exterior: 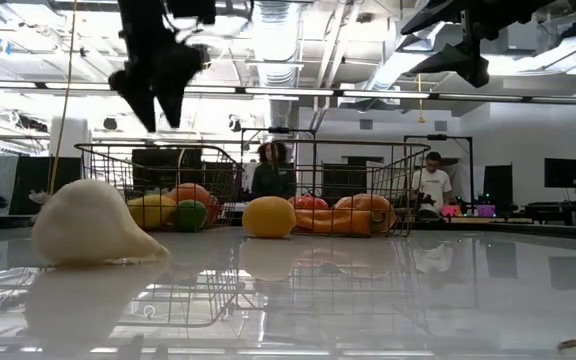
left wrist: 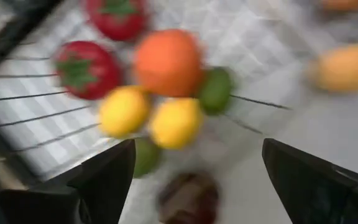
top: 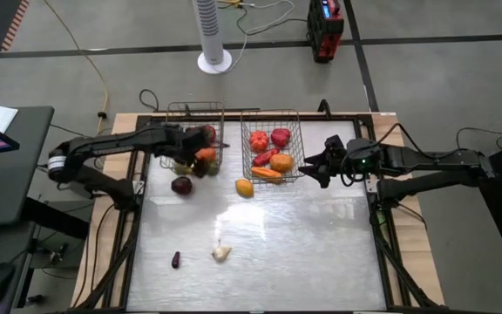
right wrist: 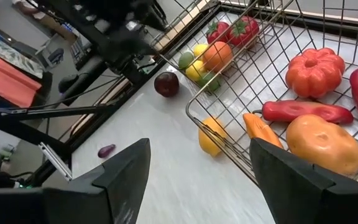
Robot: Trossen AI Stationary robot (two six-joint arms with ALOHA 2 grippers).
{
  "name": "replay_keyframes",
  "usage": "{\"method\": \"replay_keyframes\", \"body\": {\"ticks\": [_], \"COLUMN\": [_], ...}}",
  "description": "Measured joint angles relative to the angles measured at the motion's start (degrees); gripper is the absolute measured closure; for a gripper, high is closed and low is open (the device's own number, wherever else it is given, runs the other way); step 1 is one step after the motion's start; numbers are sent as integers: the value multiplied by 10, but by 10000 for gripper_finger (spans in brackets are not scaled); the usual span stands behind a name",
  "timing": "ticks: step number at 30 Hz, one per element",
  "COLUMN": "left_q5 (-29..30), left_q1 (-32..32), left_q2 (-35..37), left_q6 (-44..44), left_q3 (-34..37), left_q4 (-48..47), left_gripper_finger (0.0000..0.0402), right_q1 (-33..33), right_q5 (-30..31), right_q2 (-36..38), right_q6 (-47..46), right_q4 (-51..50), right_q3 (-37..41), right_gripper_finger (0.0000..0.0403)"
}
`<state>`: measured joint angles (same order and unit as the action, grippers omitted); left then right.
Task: Sort produce into baskets
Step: Put the eggplant into the right wire basket
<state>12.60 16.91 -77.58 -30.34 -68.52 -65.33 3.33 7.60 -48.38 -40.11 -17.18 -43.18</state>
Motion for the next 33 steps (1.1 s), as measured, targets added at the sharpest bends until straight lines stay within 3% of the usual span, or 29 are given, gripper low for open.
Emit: {"method": "replay_keyframes", "body": {"ticks": [6,13,18,21,24,33], "left_q5": [-53,-168,-234,-238,-246,-273], "left_q1": [-139,-317,-419,-459,-486,-538], "left_q2": [58,76,52,31,0,-110], "left_q6": [-77,-364,-564,-655,-711,-765], "left_q3": [1,55,121,142,144,144], "left_q4": [-24,-51,62,136,144,184], "left_gripper_finger": [85,106,111,111,111,112], "right_q1": [0,1,2,2,2,0], "right_q5": [0,-1,-2,-2,-2,-2], "right_q2": [0,0,0,0,0,0], "right_q6": [21,60,76,77,81,91], "right_q4": [-5,-4,-2,-2,-2,-2], "right_q3": [0,0,0,0,0,0], "right_gripper_finger": [102,102,102,102,102,102]}}
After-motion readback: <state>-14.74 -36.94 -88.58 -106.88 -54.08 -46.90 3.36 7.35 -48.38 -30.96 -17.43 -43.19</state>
